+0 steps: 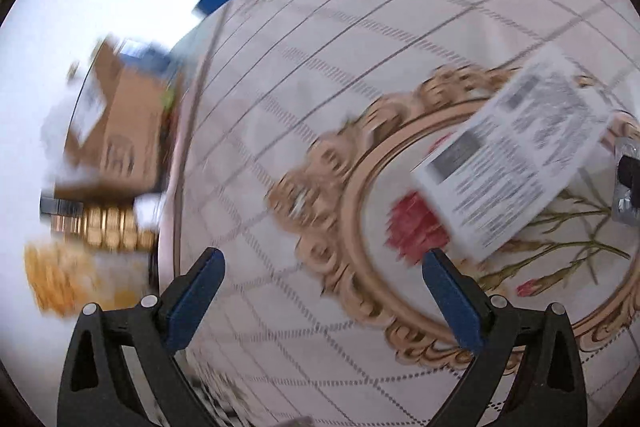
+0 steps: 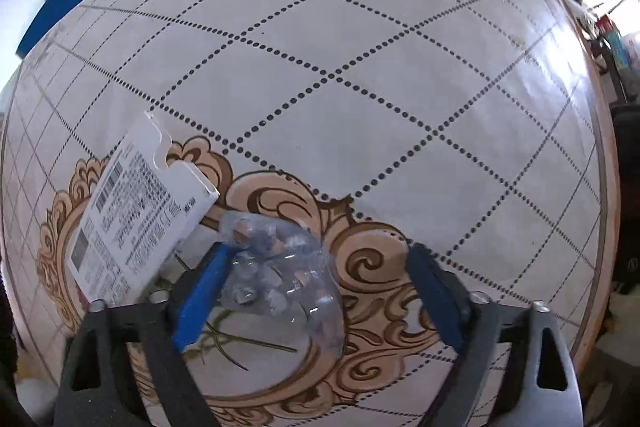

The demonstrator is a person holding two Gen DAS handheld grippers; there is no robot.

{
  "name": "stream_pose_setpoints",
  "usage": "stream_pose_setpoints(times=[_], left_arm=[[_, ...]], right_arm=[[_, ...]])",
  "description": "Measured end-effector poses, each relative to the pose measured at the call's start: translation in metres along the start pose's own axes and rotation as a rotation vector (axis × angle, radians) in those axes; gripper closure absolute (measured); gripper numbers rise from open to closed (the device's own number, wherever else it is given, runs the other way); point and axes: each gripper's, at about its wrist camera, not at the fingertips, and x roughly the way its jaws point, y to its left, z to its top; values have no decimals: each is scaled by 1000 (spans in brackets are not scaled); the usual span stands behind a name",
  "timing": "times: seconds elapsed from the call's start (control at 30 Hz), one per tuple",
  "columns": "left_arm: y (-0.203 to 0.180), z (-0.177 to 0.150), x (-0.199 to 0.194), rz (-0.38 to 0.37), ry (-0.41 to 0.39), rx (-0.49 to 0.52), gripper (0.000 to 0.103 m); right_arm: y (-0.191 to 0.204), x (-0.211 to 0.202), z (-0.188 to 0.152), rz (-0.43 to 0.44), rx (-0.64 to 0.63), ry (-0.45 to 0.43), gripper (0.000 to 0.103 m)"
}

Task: Collect trash
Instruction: 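Grasp the long white barcode box with the left gripper while the right grasps the silver blister pack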

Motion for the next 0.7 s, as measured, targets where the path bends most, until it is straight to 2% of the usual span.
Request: stream_pose_setpoints(times=[0.03, 0.07, 0.13, 0.27, 0.37, 0.47, 0.5, 0.57, 0.63, 0.67, 0.7], left_arm=[[-5, 7, -3, -21, -18, 40, 2], [-12, 14, -6, -47, -37, 89, 2], [-29, 28, -11, -102, -63, 206, 2], [-64, 50, -14, -228, -55, 446, 2], [-83, 59, -14, -285, -24, 552, 2], [-98, 64, -8, -296, 10, 621, 3], [-96, 63, -6, -301, 12, 617, 3], [-92, 66, -6, -356, 18, 583, 12], [-87, 70, -6, -411, 35, 551, 31], [-84, 68, -7, -407, 24, 524, 36], [-80, 65, -6, -408, 27, 502, 40]], right_arm=[[-4, -3, -2, 8, -12, -1, 36], [-11, -6, -2, 20, -20, 1, 50], [-30, -8, -2, 66, -25, 21, 55], [-72, -9, 4, 84, 8, 40, 67], [-95, -11, 9, 98, 34, 42, 78], [-112, -11, 12, 114, 64, 45, 80], [-117, -11, 12, 120, 73, 46, 80], [-128, -9, 14, 153, 96, 59, 80], [-135, -4, 13, 205, 126, 98, 79], [-139, -2, 13, 212, 133, 115, 75], [-142, 0, 13, 224, 149, 127, 62]])
